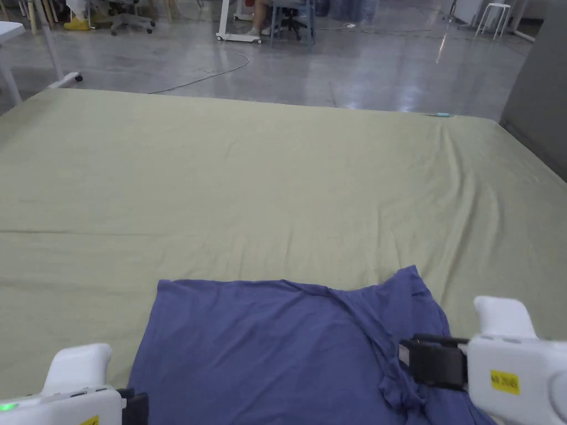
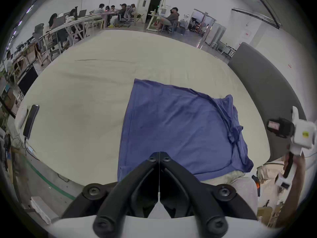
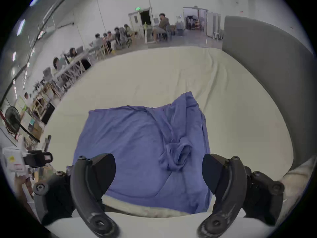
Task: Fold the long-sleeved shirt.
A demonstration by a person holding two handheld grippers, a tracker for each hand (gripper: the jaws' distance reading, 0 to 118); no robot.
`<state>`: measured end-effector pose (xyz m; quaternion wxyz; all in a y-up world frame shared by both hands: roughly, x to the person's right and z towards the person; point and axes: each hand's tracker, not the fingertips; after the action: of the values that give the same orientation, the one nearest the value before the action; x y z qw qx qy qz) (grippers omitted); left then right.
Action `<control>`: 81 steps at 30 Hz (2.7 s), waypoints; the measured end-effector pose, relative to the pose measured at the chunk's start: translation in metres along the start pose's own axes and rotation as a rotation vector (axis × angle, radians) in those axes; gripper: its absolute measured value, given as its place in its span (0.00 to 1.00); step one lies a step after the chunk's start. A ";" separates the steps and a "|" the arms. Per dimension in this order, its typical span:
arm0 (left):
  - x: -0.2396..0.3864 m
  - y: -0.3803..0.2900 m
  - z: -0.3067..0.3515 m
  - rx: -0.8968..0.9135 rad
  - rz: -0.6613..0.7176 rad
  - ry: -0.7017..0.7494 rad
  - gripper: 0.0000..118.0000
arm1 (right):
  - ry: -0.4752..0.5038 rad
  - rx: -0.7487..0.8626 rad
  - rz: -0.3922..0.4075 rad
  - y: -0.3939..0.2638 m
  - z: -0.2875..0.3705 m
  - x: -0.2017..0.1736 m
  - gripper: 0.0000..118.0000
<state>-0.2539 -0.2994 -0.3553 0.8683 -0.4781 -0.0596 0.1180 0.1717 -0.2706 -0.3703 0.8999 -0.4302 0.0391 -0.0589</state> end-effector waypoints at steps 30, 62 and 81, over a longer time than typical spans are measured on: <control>-0.032 0.215 -0.274 -0.210 -0.162 0.256 0.28 | -0.109 -0.234 -0.166 0.011 -0.071 0.052 0.08; -0.034 0.112 -0.081 -0.154 -0.284 0.012 0.00 | 0.084 -0.193 0.034 0.034 -0.057 0.092 0.06; -0.058 -0.018 -0.112 -0.253 -0.273 0.138 0.04 | -0.043 -0.453 0.029 -0.079 -0.092 0.106 0.23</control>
<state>-0.2826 -0.4152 -0.4001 0.8112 -0.5778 -0.0788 -0.0424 0.2599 -0.4057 -0.3686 0.7818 -0.6218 0.0383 -0.0268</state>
